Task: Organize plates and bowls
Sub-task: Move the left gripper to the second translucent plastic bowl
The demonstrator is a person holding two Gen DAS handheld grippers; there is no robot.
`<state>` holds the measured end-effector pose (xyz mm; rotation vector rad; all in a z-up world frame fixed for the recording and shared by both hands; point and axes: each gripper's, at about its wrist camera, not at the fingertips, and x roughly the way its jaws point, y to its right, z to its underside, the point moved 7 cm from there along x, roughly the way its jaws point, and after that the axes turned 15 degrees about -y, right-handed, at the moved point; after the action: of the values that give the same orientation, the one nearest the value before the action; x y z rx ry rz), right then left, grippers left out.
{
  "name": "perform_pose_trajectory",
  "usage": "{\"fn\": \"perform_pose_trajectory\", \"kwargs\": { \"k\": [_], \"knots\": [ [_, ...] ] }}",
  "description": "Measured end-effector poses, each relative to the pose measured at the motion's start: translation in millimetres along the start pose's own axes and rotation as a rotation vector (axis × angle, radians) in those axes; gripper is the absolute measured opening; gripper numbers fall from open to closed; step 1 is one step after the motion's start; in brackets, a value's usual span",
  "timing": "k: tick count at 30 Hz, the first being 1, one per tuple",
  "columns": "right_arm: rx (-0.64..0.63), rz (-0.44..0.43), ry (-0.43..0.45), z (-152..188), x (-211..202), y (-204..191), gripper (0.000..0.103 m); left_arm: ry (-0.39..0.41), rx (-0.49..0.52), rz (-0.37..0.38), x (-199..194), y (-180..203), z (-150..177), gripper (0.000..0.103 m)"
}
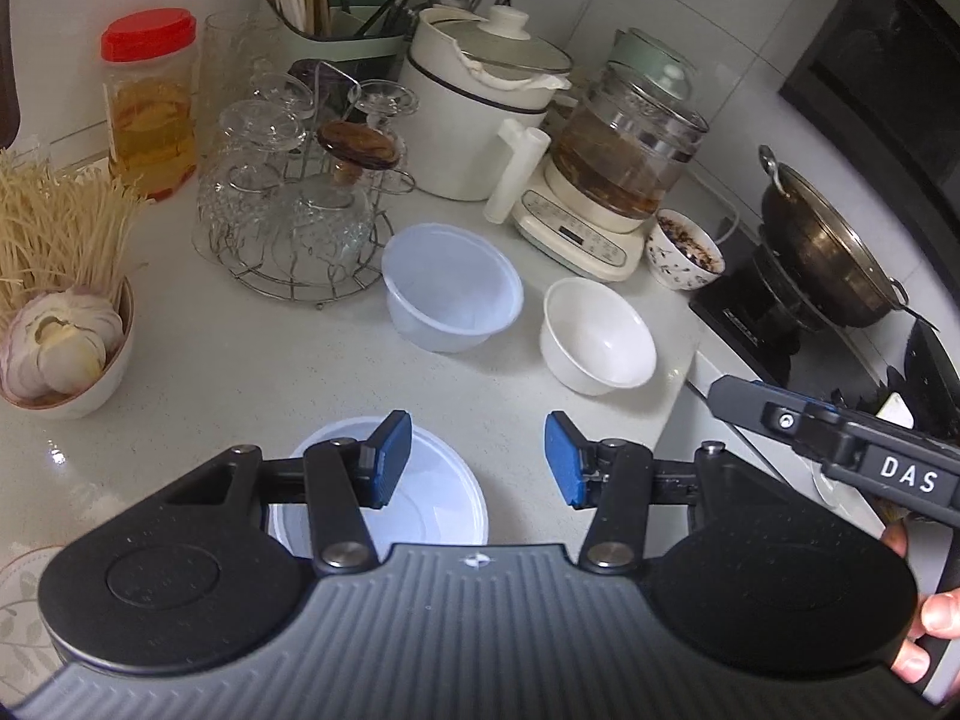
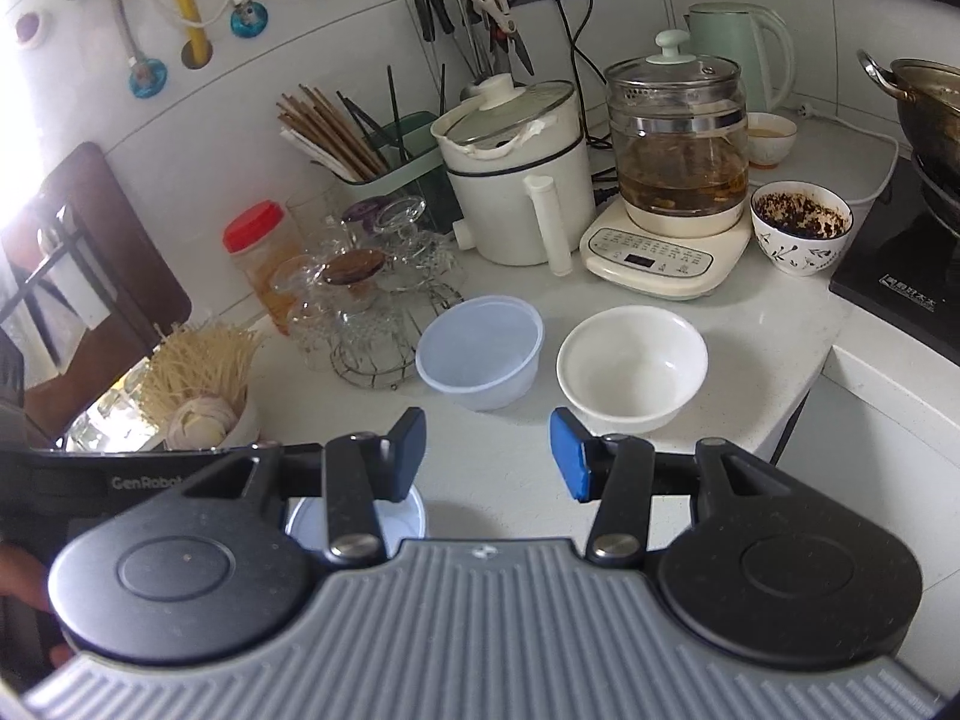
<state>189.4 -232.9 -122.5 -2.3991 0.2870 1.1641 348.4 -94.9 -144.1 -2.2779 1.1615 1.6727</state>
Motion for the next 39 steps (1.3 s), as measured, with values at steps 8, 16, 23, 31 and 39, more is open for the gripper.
{"fn": "perform_pose_trajectory", "kwargs": {
  "k": [8, 16, 23, 31, 39],
  "knots": [
    [0.03, -0.029, -0.024, -12.9, 14.8, 7.7, 0.049, -0.01, -0.036, -0.018, 3.9, -2.7, -21.0, 0.055],
    [0.029, -0.044, -0.057, -31.2, 34.6, 13.5, 0.049, -0.034, -0.087, -0.024, 14.9, -11.7, -40.2, 0.055],
    [0.012, -0.043, -0.08, -47.6, 46.9, 26.1, 0.049, -0.046, -0.123, -0.037, 31.9, -21.2, -61.0, 0.055],
    [-0.01, -0.045, -0.101, -72.1, 72.9, 42.2, 0.049, -0.045, -0.178, -0.04, 54.0, -26.8, -76.9, 0.055],
    [-0.055, -0.076, -0.162, -89.2, 107.4, 52.4, 0.049, -0.059, -0.262, -0.041, 82.8, -34.0, -84.4, 0.055]
  ]
}}
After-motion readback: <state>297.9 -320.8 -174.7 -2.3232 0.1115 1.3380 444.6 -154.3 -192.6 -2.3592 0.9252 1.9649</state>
